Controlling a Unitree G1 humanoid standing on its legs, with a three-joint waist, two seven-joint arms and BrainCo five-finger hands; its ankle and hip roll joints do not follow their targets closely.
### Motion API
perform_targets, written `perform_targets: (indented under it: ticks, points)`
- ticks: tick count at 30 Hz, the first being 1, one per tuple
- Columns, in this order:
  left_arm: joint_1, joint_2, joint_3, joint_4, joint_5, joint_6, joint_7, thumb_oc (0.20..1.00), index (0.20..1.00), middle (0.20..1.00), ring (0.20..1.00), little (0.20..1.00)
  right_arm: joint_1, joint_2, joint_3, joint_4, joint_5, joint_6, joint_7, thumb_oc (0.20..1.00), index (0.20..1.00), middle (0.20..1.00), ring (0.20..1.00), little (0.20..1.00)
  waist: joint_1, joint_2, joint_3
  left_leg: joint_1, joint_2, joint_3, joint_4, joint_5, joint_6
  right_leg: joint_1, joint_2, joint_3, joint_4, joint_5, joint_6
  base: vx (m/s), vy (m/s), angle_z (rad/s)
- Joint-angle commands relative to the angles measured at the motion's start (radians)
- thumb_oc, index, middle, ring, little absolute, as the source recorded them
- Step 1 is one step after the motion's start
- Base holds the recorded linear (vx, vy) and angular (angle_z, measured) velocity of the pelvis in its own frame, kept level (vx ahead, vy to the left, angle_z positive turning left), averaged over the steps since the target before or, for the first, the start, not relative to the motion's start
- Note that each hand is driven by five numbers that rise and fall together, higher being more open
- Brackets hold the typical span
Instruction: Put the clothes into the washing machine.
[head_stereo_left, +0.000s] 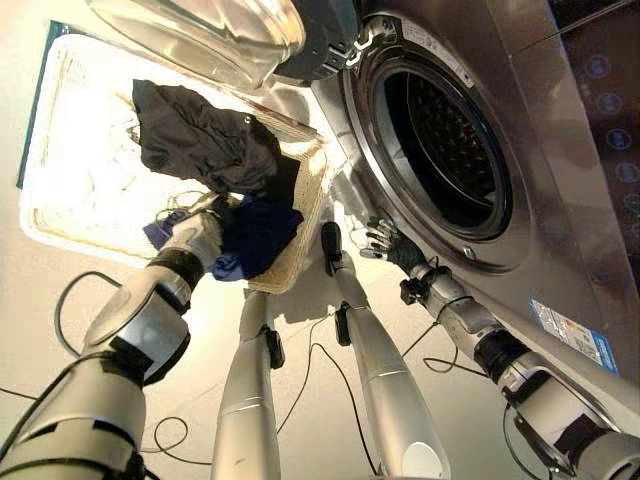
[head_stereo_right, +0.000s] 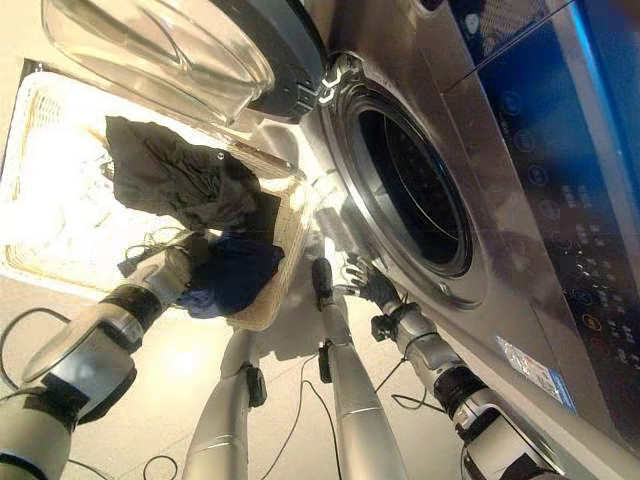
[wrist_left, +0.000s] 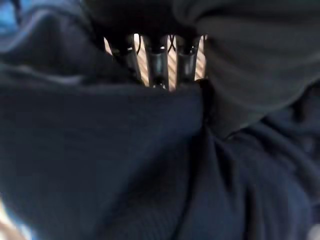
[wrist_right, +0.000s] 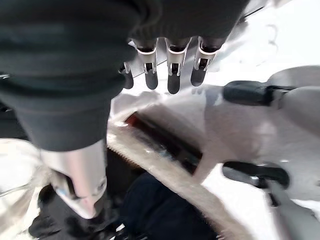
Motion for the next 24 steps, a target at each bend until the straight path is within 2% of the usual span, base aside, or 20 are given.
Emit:
perform_targets:
  ticks: [1,5,6,9,10,13,18,24]
  points:
    - [0.106,-0.012,0.113,-0.077,-0.091,-0.012,0.095,0.2,0.2,0.2,0.2,0.2,0.097,-0.026,-0.072,-0.117,0.02,-0.01,-0.034,1.0,1.0,1.0,1.0,1.0,0.049,0.029,0.008,0.021,-0.022,0.015,-0.011,0.001,-0.054,0.065,0.019,-0.02,-0.114,0.081,0.061,-0.05,-0.009,0.05]
    - [0.213,0.014,0.177,-0.196,-0.13,-0.068,0.154,0.2,0.2,0.2,0.2,0.2,0.146,-0.032,-0.104,-0.193,0.004,-0.007,-0.056,1.0,1.0,1.0,1.0,1.0,0.072,0.046,0.008,0.042,-0.031,0.01,-0.001,0.0,-0.052,0.094,0.007,-0.042,-0.118,0.081,0.063,-0.05,-0.003,0.07]
    - [0.269,0.023,0.203,-0.26,-0.167,-0.105,0.157,0.2,0.2,0.2,0.2,0.2,0.168,-0.033,-0.118,-0.227,-0.002,-0.006,-0.064,1.0,1.0,1.0,1.0,1.0,0.083,0.05,0.008,0.053,-0.034,0.005,0.003,-0.001,-0.05,0.109,0.002,-0.051,-0.118,0.08,0.065,-0.05,-0.01,0.1]
    - [0.347,0.033,0.236,-0.373,-0.273,-0.172,0.107,0.2,0.2,0.2,0.2,0.2,0.192,-0.032,-0.137,-0.283,-0.017,-0.005,-0.069,1.0,1.0,1.0,1.0,1.0,0.098,0.056,0.008,0.069,-0.037,-0.004,-0.005,0.001,-0.046,0.127,-0.002,-0.059,-0.121,0.078,0.067,-0.04,-0.006,0.14]
    - [0.37,0.028,0.251,-0.414,-0.291,-0.177,0.085,0.2,0.2,0.2,0.2,0.2,0.198,-0.029,-0.141,-0.3,-0.025,-0.003,-0.072,1.0,1.0,1.0,1.0,1.0,0.104,0.059,0.008,0.075,-0.038,-0.006,-0.012,0.003,-0.045,0.133,-0.002,-0.061,-0.123,0.077,0.068,-0.03,0.002,0.1]
    - [0.448,0.015,0.278,-0.556,-0.39,-0.219,-0.052,0.2,0.2,0.2,0.2,0.2,0.208,-0.016,-0.154,-0.346,-0.061,0.0,-0.084,1.0,1.0,1.0,1.0,1.0,0.123,0.071,0.008,0.104,-0.04,-0.014,-0.037,0.008,-0.038,0.157,-0.006,-0.071,-0.127,0.076,0.073,-0.05,0.009,0.08]
    - [0.486,0.01,0.27,-0.656,-0.488,-0.251,-0.229,0.2,0.2,0.2,0.2,0.2,0.168,-0.016,-0.149,-0.351,-0.121,0.017,-0.124,1.0,1.0,1.0,1.0,1.0,0.142,0.078,0.008,0.127,-0.048,-0.022,-0.03,-0.001,-0.033,0.182,-0.015,-0.084,-0.123,0.073,0.076,-0.04,0.007,0.09]
    - [0.497,0.007,0.27,-0.789,-0.67,-0.294,-0.464,0.2,0.2,0.2,0.2,0.2,0.073,-0.052,-0.104,-0.28,-0.228,0.079,-0.137,1.0,1.0,1.0,1.0,1.0,0.169,0.094,0.008,0.164,-0.056,-0.028,-0.016,-0.017,-0.024,0.221,-0.03,-0.097,-0.112,0.06,0.079,-0.01,0.01,0.03]
